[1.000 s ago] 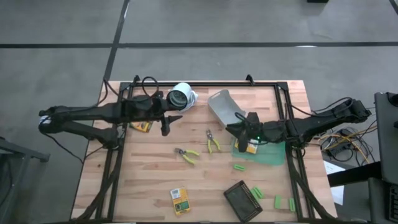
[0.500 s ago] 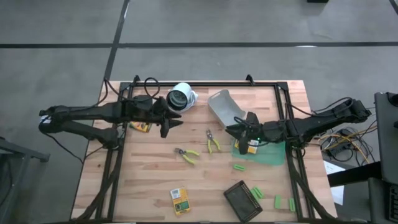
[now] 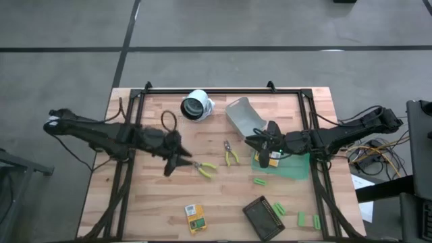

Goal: Pick & Place School Supplies
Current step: Put the yellow crayon box into the green bin

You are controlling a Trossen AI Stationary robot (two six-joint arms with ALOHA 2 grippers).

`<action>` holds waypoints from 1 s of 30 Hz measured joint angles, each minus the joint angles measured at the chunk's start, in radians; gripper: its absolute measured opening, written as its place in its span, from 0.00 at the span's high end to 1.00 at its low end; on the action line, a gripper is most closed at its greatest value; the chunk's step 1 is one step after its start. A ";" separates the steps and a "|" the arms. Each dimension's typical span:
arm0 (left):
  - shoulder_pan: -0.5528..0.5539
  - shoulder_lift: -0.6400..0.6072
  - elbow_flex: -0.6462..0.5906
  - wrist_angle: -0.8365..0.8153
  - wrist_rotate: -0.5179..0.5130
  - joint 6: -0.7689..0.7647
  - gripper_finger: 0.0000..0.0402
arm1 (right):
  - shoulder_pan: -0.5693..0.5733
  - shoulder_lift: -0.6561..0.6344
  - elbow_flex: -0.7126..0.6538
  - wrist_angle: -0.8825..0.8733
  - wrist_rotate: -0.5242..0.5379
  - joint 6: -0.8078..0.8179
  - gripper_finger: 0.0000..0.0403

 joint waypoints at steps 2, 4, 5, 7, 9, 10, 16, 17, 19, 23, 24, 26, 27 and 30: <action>-0.047 0.000 0.000 -0.057 0.027 -0.045 0.57 | 0.000 0.000 0.000 0.000 0.005 0.000 0.83; -0.094 0.002 -0.002 -0.107 0.059 -0.087 0.57 | 0.000 0.000 0.000 0.001 0.011 0.000 0.83; -0.120 0.006 -0.005 -0.114 0.069 -0.101 0.57 | 0.000 0.000 0.000 0.001 0.011 0.001 0.84; -0.174 0.018 -0.014 -0.103 0.078 -0.114 0.57 | 0.000 0.000 0.000 0.001 0.011 0.040 0.84; -0.223 0.043 -0.025 -0.069 0.070 -0.119 0.57 | 0.000 0.000 0.000 0.001 0.011 0.097 0.84; -0.243 0.059 -0.031 -0.034 0.068 -0.129 0.57 | 0.000 0.000 0.000 0.001 0.011 0.112 0.84; -0.326 0.194 -0.059 0.208 0.061 -0.132 0.57 | 0.000 0.000 0.000 -0.001 0.011 0.121 0.85; -0.332 0.223 -0.061 0.239 0.062 -0.128 0.57 | 0.000 0.000 -0.001 -0.001 0.011 0.120 0.85; -0.338 0.277 -0.063 0.287 0.062 -0.140 0.57 | 0.000 0.000 -0.002 -0.001 0.011 0.107 0.85; -0.338 0.408 -0.059 0.360 0.060 -0.196 0.57 | 0.000 0.000 -0.005 -0.013 0.007 0.105 0.85; -0.338 0.443 -0.057 0.382 0.061 -0.207 0.57 | 0.000 0.000 -0.005 -0.023 0.006 0.105 0.85; -0.338 0.511 -0.044 0.414 0.062 -0.218 0.57 | 0.000 0.000 -0.006 -0.037 0.004 0.104 0.85; -0.340 0.540 -0.036 0.422 0.070 -0.220 0.57 | 0.000 0.000 -0.007 -0.043 0.003 0.104 0.85; -0.345 0.619 -0.003 0.433 0.099 -0.221 0.57 | 0.001 0.000 -0.007 -0.073 0.000 0.105 0.85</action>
